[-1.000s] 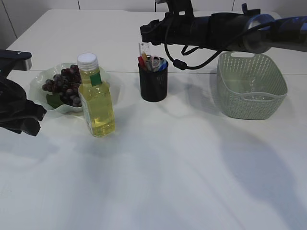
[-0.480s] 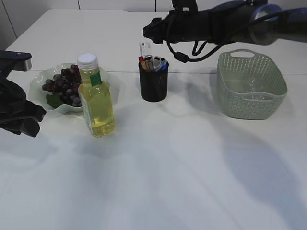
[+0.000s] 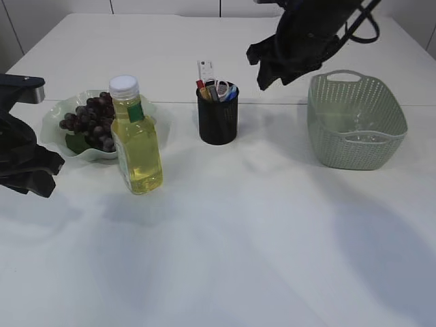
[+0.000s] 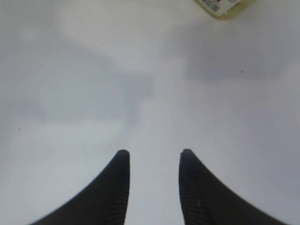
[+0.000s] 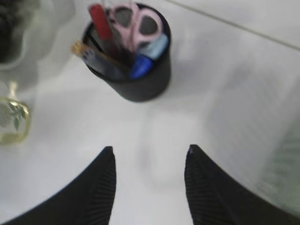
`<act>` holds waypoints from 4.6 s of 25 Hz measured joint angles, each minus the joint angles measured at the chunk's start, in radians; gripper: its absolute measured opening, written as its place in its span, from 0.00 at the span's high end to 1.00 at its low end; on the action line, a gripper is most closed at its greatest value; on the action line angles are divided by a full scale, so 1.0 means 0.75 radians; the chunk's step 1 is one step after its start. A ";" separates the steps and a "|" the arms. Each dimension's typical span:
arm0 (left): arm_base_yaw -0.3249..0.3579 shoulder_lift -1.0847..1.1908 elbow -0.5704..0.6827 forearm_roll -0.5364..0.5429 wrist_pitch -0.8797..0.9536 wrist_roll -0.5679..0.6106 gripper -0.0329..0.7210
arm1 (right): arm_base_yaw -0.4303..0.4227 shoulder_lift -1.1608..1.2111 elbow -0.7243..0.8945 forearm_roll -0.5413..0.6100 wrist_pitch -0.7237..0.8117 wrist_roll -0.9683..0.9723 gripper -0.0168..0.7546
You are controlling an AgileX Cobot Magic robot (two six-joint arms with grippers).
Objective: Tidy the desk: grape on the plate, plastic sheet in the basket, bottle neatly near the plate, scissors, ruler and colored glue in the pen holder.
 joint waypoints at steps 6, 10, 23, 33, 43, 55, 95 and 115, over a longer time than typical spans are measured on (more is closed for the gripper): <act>0.000 0.000 0.000 0.000 0.000 -0.003 0.62 | 0.000 -0.099 0.034 -0.131 0.219 0.151 0.48; 0.000 -0.009 0.000 0.002 0.000 -0.042 0.61 | 0.000 -0.192 0.168 -0.139 0.238 0.173 0.48; 0.000 -0.143 0.000 0.002 -0.007 -0.129 0.61 | 0.000 -0.719 0.687 -0.260 0.262 0.180 0.48; 0.000 -0.318 0.000 0.002 0.055 -0.249 0.49 | 0.000 -1.153 1.016 -0.278 0.212 0.202 0.48; 0.000 -0.619 0.000 0.016 0.193 -0.271 0.48 | 0.000 -1.556 1.246 -0.314 0.177 0.278 0.48; 0.000 -1.098 0.025 0.203 0.386 -0.274 0.48 | 0.000 -2.121 1.453 -0.352 0.256 0.387 0.48; 0.000 -2.127 0.638 0.193 0.497 -0.275 0.48 | 0.000 -2.822 1.858 -0.415 0.414 0.393 0.48; 0.000 -2.127 0.648 0.196 0.487 -0.215 0.51 | 0.000 -2.822 1.910 -0.438 0.291 0.391 0.48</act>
